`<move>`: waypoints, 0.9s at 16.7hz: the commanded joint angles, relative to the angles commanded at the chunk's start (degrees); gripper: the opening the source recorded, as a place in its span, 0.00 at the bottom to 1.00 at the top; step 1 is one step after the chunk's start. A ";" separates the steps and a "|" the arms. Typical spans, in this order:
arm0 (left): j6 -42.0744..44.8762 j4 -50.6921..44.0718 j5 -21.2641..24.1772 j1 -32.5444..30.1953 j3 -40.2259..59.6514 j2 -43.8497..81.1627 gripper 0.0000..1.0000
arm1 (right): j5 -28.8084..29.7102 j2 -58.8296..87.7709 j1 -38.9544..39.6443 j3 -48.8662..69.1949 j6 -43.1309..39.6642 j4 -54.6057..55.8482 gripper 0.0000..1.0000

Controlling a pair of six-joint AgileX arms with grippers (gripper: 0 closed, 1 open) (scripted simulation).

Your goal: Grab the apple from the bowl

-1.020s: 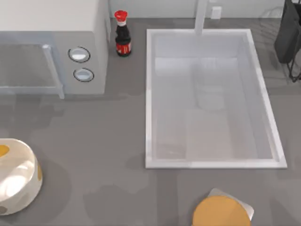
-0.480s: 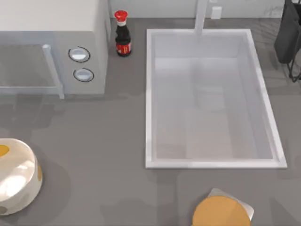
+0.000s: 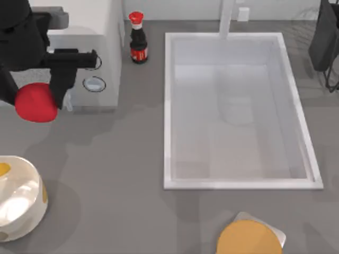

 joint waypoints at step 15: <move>-12.84 15.03 -0.30 -12.69 -7.55 8.11 0.00 | 0.00 0.00 0.00 0.00 0.00 0.00 1.00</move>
